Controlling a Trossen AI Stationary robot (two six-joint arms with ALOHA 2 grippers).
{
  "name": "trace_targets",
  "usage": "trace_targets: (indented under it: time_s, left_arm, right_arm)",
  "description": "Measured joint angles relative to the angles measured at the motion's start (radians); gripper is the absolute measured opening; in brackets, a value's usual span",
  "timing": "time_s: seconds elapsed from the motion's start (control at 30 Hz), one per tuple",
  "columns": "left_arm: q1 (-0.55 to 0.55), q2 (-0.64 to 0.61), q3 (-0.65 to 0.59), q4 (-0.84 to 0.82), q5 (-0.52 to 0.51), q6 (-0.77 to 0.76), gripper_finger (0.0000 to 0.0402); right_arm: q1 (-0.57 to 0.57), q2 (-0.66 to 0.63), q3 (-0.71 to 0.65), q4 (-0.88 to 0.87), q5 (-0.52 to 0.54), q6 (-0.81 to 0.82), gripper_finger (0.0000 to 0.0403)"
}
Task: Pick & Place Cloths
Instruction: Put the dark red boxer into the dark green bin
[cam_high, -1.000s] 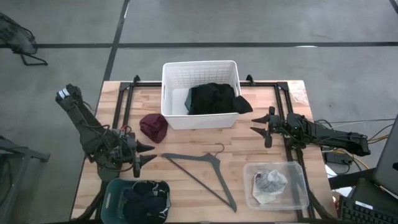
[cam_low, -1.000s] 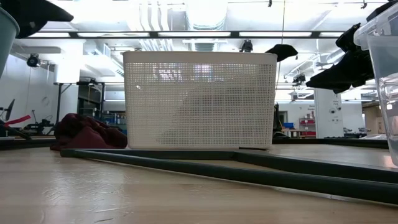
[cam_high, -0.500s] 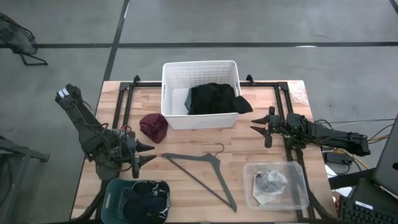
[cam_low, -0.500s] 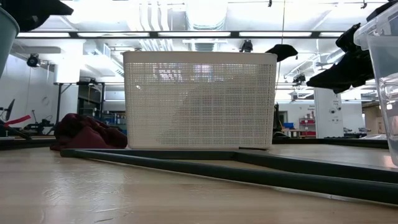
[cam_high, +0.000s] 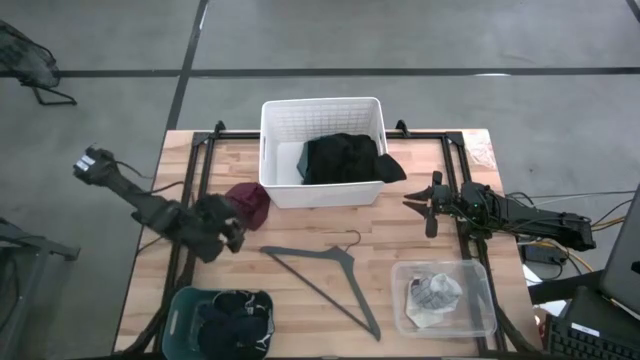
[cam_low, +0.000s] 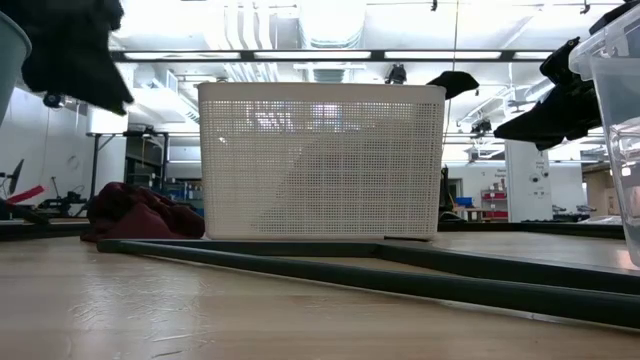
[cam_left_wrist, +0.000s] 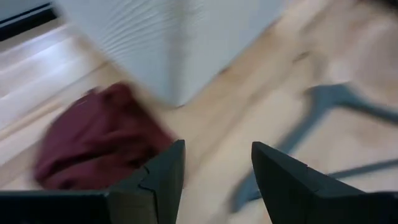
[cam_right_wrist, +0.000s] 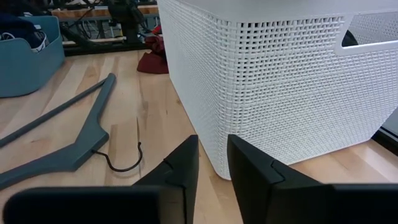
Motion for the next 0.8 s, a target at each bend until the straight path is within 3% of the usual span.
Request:
trace_targets:
  time_s: [0.23, 0.43, 0.63, 0.8]
  left_arm:
    - [0.203, 0.052, -0.002, -0.105, 0.118, 0.054, 0.0195]
    - [0.334, 0.138, -0.003, -0.105, 0.149, 0.113, 0.0238]
    - [0.408, 0.236, -0.023, -0.107, 0.185, 0.160, 0.0288]
    - [0.431, 0.302, -0.040, -0.082, 0.203, 0.184, 0.0301]
  right_arm:
    - [0.000, 0.000, 0.000, 0.000, 0.000, -0.001, 0.0056]
    - [0.000, 0.000, 0.000, 0.000, 0.000, 0.000, 0.0043]
    - [0.000, 0.000, 0.000, 0.000, 0.000, 0.000, 0.0038]
    - [0.000, 0.000, 0.000, 0.000, 0.000, -0.001, 0.0047]
